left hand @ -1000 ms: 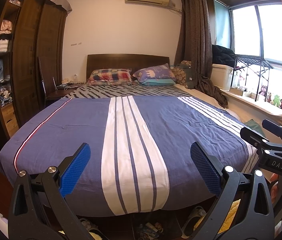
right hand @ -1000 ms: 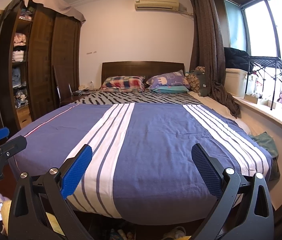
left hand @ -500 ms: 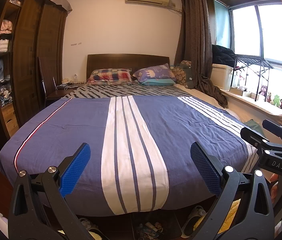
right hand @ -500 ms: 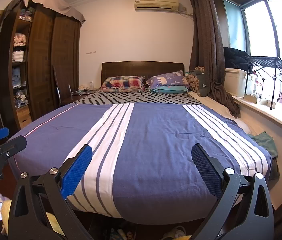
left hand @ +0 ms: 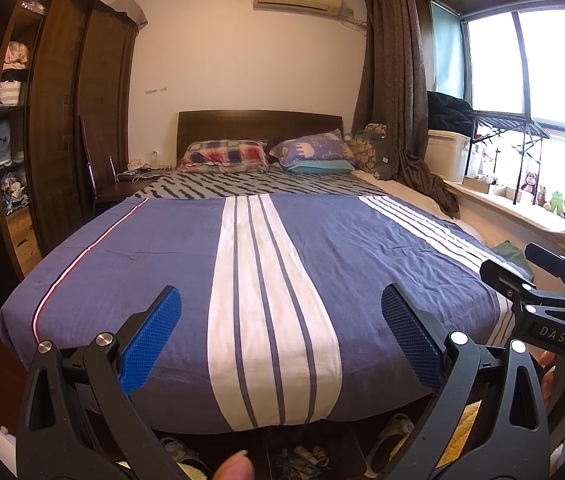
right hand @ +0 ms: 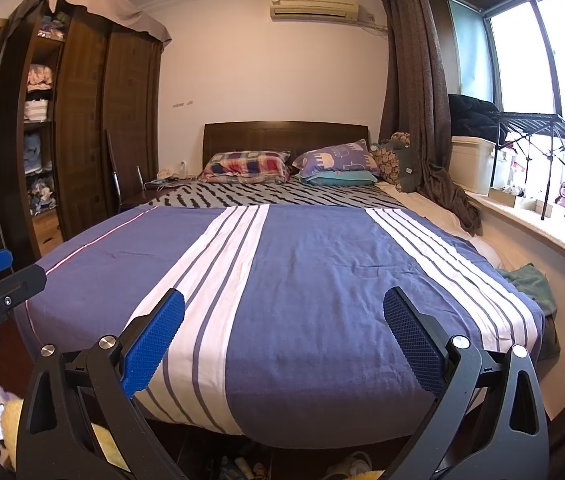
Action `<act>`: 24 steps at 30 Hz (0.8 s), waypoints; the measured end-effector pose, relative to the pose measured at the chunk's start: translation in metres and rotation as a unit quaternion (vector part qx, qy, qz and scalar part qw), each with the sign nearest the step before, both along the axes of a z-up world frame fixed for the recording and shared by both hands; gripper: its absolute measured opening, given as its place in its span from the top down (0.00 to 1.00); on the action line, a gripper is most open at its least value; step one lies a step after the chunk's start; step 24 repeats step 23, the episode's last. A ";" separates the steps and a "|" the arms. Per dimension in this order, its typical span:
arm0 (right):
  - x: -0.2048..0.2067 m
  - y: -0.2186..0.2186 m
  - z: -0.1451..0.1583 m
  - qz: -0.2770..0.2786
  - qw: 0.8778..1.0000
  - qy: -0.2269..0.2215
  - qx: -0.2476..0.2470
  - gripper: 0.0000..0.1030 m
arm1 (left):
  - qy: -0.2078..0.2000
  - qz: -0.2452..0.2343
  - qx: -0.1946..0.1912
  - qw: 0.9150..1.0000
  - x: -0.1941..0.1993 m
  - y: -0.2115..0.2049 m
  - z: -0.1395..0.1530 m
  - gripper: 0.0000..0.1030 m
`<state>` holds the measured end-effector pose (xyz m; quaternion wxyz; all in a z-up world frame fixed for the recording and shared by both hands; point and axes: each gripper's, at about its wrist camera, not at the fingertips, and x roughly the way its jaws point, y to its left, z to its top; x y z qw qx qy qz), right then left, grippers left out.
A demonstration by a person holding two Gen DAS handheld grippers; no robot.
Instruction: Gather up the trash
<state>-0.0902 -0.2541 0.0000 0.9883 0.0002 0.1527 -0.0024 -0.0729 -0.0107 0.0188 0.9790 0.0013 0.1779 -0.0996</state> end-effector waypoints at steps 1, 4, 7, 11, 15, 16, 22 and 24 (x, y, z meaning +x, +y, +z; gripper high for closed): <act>0.000 0.000 0.000 0.000 1.000 0.000 0.000 0.03 | 0.001 0.002 0.003 1.000 0.001 -0.001 0.000 0.08; 0.002 0.000 0.000 -0.001 1.000 0.003 0.000 0.03 | -0.001 0.003 0.009 1.000 0.001 -0.003 -0.001 0.08; 0.004 0.001 -0.001 -0.001 1.000 0.005 0.000 0.03 | 0.000 -0.005 0.000 1.000 0.001 -0.002 -0.002 0.08; 0.004 0.001 -0.001 0.000 1.000 0.006 0.000 0.03 | 0.002 -0.007 -0.002 1.000 0.002 -0.001 -0.003 0.08; 0.005 0.001 -0.002 0.000 1.000 0.007 0.000 0.03 | 0.003 -0.003 -0.001 1.000 0.003 0.000 -0.003 0.08; 0.005 0.001 -0.001 0.000 1.000 0.007 0.000 0.03 | 0.005 -0.003 -0.003 1.000 0.004 0.001 -0.003 0.08; 0.005 0.002 -0.002 0.000 1.000 0.008 0.000 0.03 | 0.014 -0.003 -0.004 1.000 0.009 0.004 -0.004 0.08; 0.004 0.002 -0.002 0.001 1.000 0.009 -0.001 0.03 | 0.015 -0.003 -0.005 1.000 0.011 0.005 -0.005 0.08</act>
